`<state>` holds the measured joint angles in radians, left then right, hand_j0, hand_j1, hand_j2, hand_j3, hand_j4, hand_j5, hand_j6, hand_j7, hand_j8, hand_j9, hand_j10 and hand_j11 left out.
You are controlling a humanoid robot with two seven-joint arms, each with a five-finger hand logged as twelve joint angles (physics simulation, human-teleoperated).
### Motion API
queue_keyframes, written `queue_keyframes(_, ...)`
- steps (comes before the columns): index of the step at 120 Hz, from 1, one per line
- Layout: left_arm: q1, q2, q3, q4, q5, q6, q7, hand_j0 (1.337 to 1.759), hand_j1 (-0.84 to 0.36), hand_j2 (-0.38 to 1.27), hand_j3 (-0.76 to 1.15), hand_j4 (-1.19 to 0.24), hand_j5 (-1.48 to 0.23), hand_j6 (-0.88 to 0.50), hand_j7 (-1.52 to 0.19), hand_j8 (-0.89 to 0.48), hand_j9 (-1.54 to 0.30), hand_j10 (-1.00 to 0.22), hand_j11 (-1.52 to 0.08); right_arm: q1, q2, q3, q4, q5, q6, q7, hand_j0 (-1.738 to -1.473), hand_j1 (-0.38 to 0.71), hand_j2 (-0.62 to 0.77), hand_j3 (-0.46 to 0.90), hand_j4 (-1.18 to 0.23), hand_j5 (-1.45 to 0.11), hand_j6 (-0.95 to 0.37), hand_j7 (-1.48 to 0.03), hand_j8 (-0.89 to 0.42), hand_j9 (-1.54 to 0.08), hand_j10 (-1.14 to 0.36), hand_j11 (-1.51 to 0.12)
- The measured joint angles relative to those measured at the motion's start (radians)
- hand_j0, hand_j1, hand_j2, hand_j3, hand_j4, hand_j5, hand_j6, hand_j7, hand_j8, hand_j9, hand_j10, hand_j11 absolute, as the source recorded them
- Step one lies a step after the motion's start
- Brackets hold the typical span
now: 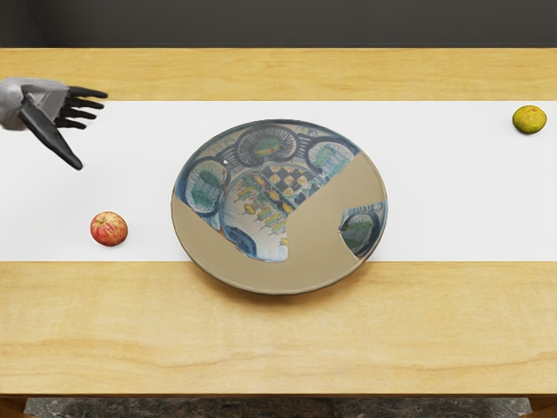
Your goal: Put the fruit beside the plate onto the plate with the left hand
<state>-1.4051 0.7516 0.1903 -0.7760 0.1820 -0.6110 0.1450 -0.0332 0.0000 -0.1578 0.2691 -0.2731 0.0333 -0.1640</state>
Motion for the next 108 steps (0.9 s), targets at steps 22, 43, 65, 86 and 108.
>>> queue_keyframes(22,0.003,0.018,0.003,0.000,0.002,0.000,0.004,1.658,0.35,0.00,0.00,-0.01,0.00,-0.01,0.00,-0.01,0.00,0.00,0.00,-0.001,0.000,0.001,-0.002,0.000,-0.001,0.000,-1.658,-0.32,0.00,0.00,-0.02,-0.03,-0.02,-0.03,-0.02,-0.03,-0.02,-0.03)
queue_keyframes(43,0.023,0.044,0.001,-0.002,0.032,0.000,0.028,1.658,0.35,0.00,0.00,0.00,0.00,0.00,0.00,0.00,0.00,0.00,0.00,-0.002,0.000,0.001,-0.004,0.000,-0.001,0.000,-1.658,-0.32,0.00,0.00,-0.02,-0.03,-0.02,-0.03,-0.02,-0.03,-0.02,-0.03)
queue_keyframes(65,0.028,0.078,0.073,-0.280,0.053,0.372,0.030,1.658,0.35,0.00,0.00,-0.01,-0.01,-0.01,-0.01,-0.01,0.00,-0.01,0.00,-0.002,0.000,0.001,-0.004,0.000,-0.001,0.000,-1.658,-0.32,0.00,0.00,-0.02,-0.03,-0.02,-0.03,-0.02,-0.03,-0.02,-0.03)
queue_keyframes(86,0.031,0.123,0.126,-0.583,0.117,0.765,0.030,1.658,0.34,0.00,0.00,-0.01,-0.01,-0.01,-0.01,-0.01,-0.01,-0.01,-0.01,-0.002,0.000,0.001,-0.004,0.000,-0.001,0.000,-1.658,-0.32,0.00,0.00,-0.02,-0.03,-0.02,-0.03,-0.02,-0.03,-0.02,-0.03)
queue_keyframes(108,0.058,0.119,0.161,-0.723,0.161,0.912,0.030,1.658,0.32,0.01,0.00,-0.02,-0.03,-0.02,-0.03,-0.02,-0.03,-0.02,-0.03,-0.002,0.000,0.001,-0.004,0.000,-0.001,0.000,-1.658,-0.32,0.00,0.00,-0.02,-0.03,-0.02,-0.03,-0.02,-0.03,-0.02,-0.03)
